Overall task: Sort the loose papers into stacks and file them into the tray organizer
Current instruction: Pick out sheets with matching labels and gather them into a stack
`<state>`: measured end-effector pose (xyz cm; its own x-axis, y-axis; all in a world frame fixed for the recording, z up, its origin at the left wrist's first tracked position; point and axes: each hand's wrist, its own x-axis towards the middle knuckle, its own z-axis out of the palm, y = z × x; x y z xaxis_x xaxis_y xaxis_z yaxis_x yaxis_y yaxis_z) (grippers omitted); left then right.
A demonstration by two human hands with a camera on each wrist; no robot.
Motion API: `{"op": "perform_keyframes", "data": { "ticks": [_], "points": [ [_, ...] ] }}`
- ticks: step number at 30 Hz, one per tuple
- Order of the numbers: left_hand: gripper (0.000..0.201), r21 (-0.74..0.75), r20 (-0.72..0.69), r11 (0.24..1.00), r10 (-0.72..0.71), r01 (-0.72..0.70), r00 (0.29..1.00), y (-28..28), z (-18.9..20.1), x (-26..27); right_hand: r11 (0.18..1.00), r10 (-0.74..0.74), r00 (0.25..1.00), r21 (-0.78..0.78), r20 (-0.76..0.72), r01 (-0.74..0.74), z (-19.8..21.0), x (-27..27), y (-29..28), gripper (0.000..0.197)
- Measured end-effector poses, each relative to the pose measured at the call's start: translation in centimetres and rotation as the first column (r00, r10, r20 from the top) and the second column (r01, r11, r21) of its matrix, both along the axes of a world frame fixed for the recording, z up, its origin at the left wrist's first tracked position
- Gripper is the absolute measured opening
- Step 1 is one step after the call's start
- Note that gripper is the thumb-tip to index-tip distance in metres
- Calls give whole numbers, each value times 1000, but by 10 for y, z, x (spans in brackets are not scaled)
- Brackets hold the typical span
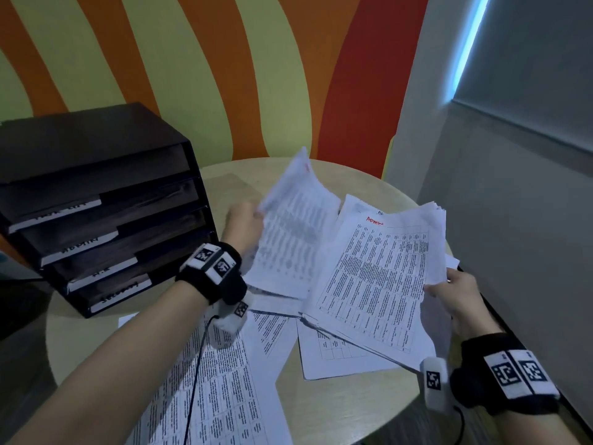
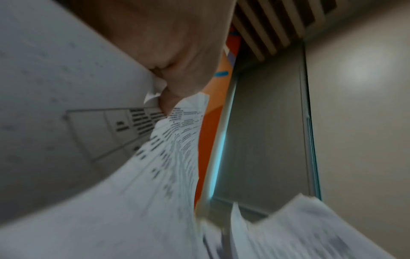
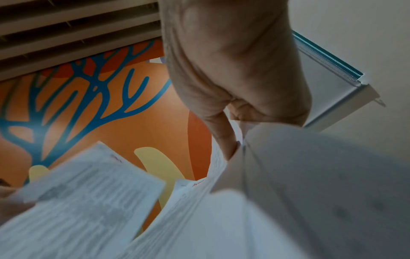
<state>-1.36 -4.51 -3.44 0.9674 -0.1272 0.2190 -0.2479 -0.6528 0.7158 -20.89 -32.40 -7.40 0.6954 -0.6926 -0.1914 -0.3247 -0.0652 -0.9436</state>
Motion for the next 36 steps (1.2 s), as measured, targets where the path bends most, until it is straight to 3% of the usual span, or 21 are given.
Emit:
{"op": "perform_keyframes", "data": {
  "ticks": [2, 4, 6, 9, 11, 14, 18, 21, 25, 27, 29, 32, 34, 36],
  "points": [
    [34, -190, 76, 980, 78, -63, 994, 18, 25, 6, 1000, -9, 1000, 0, 10, 9, -1, 2, -3, 17],
    [38, -343, 208, 939, 113, -36, 972, 37, 50, 12, 1000, -18, 1000, 7, 24, 17, 0, 2, -1, 17],
    [31, -494, 234, 869, 128, 4, 964, 49, 65, 15, 999, -17, 998, 52, 61, 14, 4, 0, 4, 19],
    [5, -591, 102, 799, -58, 107, 993, 43, 63, 11, 992, 4, 993, 124, 120, -19, 8, 1, 9, 25],
    [10, -620, -41, 774, -196, 129, 980, 28, 48, 3, 988, 38, 987, 140, 158, -60, 8, 6, 9, 26],
    [30, -636, -280, 768, -329, 83, 902, -1, 22, -15, 972, 54, 972, 212, 227, -103, 14, 7, 10, 31],
    [31, -527, -410, 843, -367, 112, 835, -24, -15, -26, 948, 130, 953, 249, 273, -200, 20, 8, 19, 31],
    [35, -384, -410, 909, -325, 162, 852, -36, -31, -28, 952, 118, 953, 240, 280, -188, 17, 16, 23, 22],
    [33, -365, -390, 921, -282, 133, 877, -48, -36, -34, 965, 194, 951, 125, 242, -229, 15, 16, 26, 15],
    [37, -312, -381, 935, -284, 166, 880, -48, -38, -35, 971, 216, 954, 54, 209, -232, 11, 12, 27, 24],
    [50, -217, -384, 964, -228, 153, 895, -40, -44, -22, 983, 174, 969, 21, 177, -180, 6, 11, 25, 32],
    [93, 37, -376, 999, -6, 21, 927, -19, -47, 2, 994, 113, 985, -15, 131, -112, 0, 11, 19, 33],
    [117, 246, -392, 969, 124, -25, 912, -4, -49, 15, 996, 85, 990, -3, 109, -85, -5, 11, 16, 30],
    [125, 338, -426, 941, 159, -7, 890, 7, -52, 22, 997, 77, 992, 5, 96, -78, -9, 11, 15, 28]
  ]
}}
